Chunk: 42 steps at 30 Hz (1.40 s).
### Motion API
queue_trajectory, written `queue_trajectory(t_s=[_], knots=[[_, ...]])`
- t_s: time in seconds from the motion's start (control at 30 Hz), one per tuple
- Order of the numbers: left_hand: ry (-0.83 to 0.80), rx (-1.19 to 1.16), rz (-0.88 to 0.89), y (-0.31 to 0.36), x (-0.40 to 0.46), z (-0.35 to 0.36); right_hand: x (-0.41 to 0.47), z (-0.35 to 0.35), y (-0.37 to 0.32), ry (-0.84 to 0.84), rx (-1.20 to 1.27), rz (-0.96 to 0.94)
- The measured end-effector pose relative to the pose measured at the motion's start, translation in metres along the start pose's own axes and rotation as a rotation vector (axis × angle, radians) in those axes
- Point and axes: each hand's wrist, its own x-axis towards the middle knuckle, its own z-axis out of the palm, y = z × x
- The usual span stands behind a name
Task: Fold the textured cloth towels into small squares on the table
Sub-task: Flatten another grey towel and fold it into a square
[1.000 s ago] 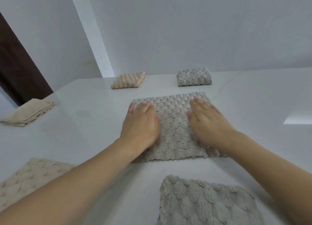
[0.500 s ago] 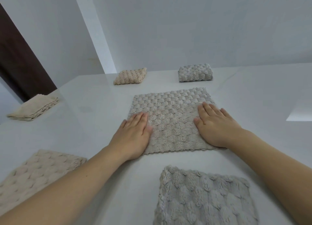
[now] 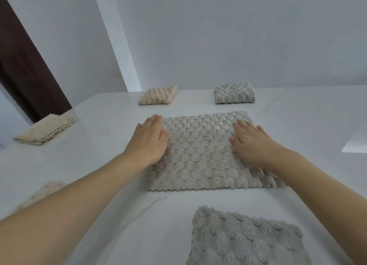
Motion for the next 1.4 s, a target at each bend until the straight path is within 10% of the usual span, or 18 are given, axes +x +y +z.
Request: queue_trajectory(t_s=[1.2, 1.4], knots=[[-0.127, 0.371, -0.013, 0.019, 0.099, 0.032, 0.083, -0.003, 0.024, -0.070, -0.088, 0.180], [-0.145, 0.128, 0.135, 0.041, 0.047, 0.060, 0.040, 0.022, -0.019, 0.007, -0.060, -0.065]])
